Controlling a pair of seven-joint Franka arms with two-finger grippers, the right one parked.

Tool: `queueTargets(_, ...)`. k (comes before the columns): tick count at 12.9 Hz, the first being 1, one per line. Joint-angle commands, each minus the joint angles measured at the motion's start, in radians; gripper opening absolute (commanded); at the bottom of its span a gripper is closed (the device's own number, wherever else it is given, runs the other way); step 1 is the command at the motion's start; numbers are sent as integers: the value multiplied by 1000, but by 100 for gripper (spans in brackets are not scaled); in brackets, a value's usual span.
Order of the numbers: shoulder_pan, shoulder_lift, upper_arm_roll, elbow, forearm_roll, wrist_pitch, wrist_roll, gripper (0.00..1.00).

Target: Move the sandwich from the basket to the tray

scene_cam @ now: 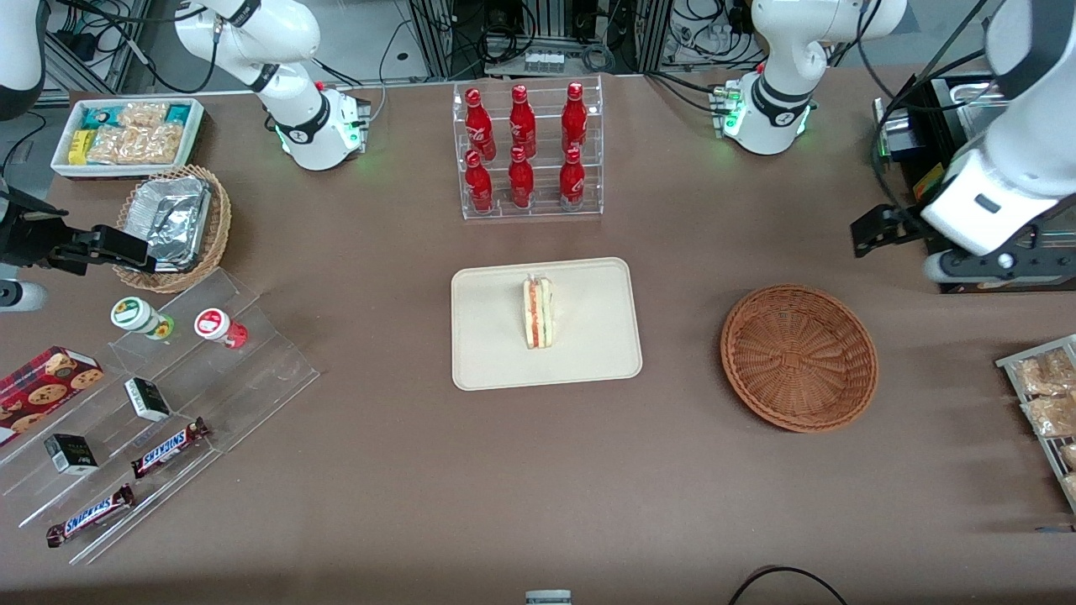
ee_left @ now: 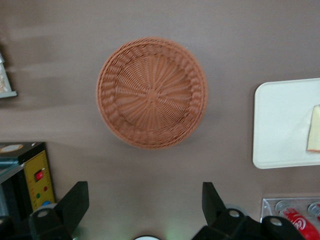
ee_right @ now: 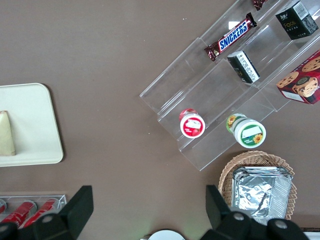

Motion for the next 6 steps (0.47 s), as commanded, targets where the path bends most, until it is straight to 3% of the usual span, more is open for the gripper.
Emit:
queueTargets(1,58,-75,-14,-83,-14,20,48,100)
queueTargets(6,59,13,-20,44,-38,11,47,100)
